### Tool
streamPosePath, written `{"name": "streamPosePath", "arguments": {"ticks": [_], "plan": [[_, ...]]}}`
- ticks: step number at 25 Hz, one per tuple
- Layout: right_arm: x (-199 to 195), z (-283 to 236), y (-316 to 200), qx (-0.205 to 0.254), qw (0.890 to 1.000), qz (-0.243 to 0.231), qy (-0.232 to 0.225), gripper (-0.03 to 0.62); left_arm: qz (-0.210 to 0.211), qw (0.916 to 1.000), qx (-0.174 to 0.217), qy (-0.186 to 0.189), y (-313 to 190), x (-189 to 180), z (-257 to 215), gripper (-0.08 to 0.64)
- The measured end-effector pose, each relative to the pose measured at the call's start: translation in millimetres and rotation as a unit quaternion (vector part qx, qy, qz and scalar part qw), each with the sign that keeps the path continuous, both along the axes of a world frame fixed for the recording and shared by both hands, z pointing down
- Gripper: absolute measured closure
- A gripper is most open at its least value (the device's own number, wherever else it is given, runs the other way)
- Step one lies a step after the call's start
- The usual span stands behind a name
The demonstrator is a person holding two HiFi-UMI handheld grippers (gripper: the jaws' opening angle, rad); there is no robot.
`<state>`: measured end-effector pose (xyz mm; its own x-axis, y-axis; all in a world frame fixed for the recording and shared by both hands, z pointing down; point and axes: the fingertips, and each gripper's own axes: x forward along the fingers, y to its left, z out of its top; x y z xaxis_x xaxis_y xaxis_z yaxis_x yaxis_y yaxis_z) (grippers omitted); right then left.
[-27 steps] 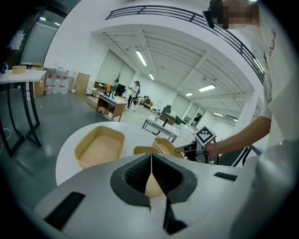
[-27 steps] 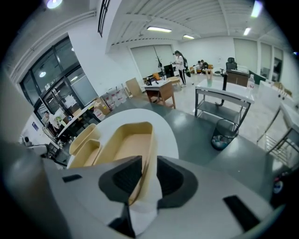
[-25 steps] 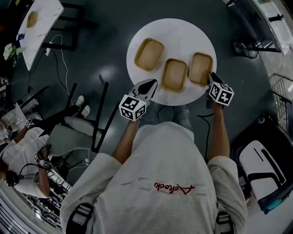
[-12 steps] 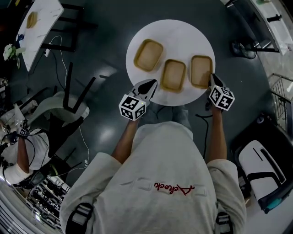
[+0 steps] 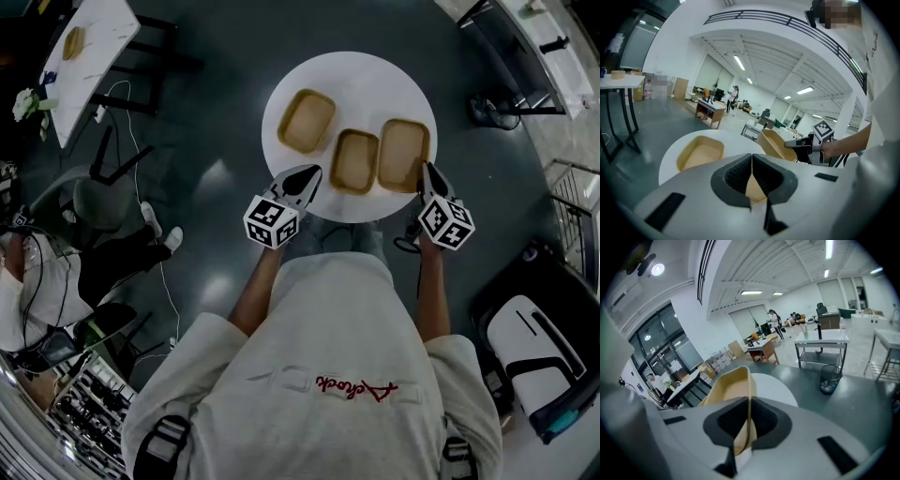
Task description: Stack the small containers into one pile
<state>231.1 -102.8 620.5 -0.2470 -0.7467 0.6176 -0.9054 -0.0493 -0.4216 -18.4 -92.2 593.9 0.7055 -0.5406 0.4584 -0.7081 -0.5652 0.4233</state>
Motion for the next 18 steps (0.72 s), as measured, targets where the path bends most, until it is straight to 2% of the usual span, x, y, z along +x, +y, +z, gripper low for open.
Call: {"name": "streamPosePath", "arguments": {"ticks": [8,12,18], "plan": [[-67.0,4.4,3.2,-0.008,0.998,-0.01,-0.062,0.557,-0.018,0.9997,0.012,-0.008,-2.3,-31.0,-13.8,0.545],[-94.0,16.2,6.3,-0.02,0.996,0.0,-0.085,0.557,-0.027,0.9995,0.01,-0.012,-2.0,-47.9,-13.3,0.545],[-112.7,42.6,21.8,-0.052,0.995,0.016,-0.084,0.557,-0.034,0.9993,0.003,-0.017,1.6,-69.6,-9.1,0.545]]}}
